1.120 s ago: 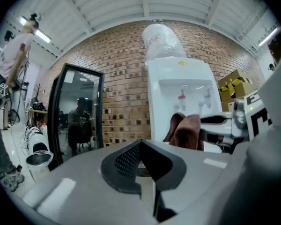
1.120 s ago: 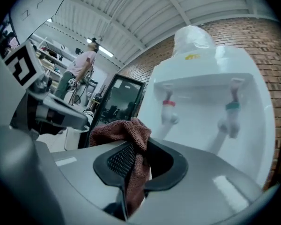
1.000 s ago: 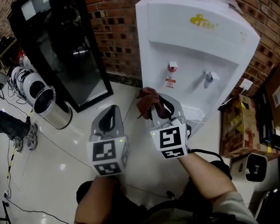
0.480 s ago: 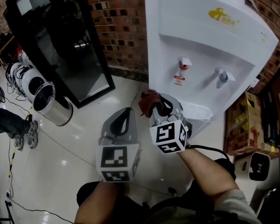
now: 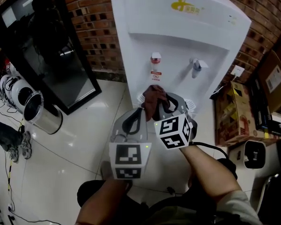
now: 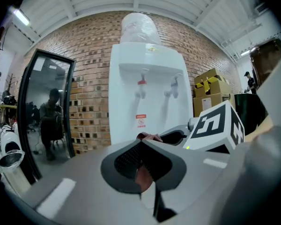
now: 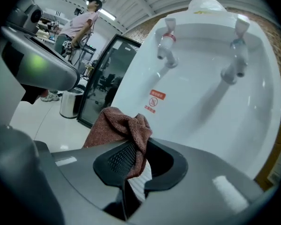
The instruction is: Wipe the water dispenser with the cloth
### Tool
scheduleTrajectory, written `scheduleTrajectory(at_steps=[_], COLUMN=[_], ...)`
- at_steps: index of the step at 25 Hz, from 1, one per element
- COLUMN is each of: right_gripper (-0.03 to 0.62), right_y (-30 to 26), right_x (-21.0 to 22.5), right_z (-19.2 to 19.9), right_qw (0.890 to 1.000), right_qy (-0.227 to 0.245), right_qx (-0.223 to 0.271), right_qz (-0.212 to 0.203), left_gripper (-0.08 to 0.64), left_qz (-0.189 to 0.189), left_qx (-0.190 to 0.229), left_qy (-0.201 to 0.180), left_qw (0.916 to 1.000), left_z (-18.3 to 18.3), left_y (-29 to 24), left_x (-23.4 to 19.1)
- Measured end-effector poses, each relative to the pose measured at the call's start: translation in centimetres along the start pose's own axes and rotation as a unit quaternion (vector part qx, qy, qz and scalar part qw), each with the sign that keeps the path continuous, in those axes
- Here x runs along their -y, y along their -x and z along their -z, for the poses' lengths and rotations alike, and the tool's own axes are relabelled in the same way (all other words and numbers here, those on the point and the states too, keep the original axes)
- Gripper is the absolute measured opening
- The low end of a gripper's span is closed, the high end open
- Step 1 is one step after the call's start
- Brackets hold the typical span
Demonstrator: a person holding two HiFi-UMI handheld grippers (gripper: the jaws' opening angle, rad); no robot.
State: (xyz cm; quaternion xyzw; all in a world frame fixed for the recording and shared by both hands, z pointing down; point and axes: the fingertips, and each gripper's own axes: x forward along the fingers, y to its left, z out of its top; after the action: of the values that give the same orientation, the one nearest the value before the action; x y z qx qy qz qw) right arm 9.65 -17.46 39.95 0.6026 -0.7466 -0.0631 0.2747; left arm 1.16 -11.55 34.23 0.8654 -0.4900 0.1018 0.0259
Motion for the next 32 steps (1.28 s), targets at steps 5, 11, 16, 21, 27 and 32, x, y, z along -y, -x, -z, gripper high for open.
scheduleTrajectory(at_steps=[5,11,16,21,27,32], right_gripper=[0.075,0.074,0.074,0.074,0.074,0.075], right_y=[1.9,4.4,6.6,8.9,9.7,8.8], right_x=[2.4,4.9,7.8,10.5,11.8,12.1], right_z=[2.7,5.0,7.2,9.1,10.0,10.9], right_qw=[0.999,0.998,0.995,0.992,0.99,0.99], right_qy=[0.001,0.0,-0.011,-0.022,-0.034,-0.038], right_qx=[-0.033,-0.048,-0.062,-0.072,-0.076,-0.081], right_qz=[0.023,0.047,0.077,0.101,0.111,0.111], left_gripper=[0.0,0.0,0.0,0.0,0.0,0.0], left_qz=[0.03,0.05,0.07,0.097,0.109,0.116], left_qx=[0.008,0.004,0.004,0.008,-0.004,-0.013], left_qy=[-0.014,-0.035,-0.04,-0.04,-0.036,-0.04], left_qw=[0.9994,0.9981,0.9967,0.9945,0.9934,0.9924], left_z=[-0.2,0.3,0.5,0.9,2.2,2.8], left_y=[-0.5,-0.9,-1.7,-2.5,-3.5,-3.6], left_x=[3.7,6.4,8.8,11.4,13.2,13.8])
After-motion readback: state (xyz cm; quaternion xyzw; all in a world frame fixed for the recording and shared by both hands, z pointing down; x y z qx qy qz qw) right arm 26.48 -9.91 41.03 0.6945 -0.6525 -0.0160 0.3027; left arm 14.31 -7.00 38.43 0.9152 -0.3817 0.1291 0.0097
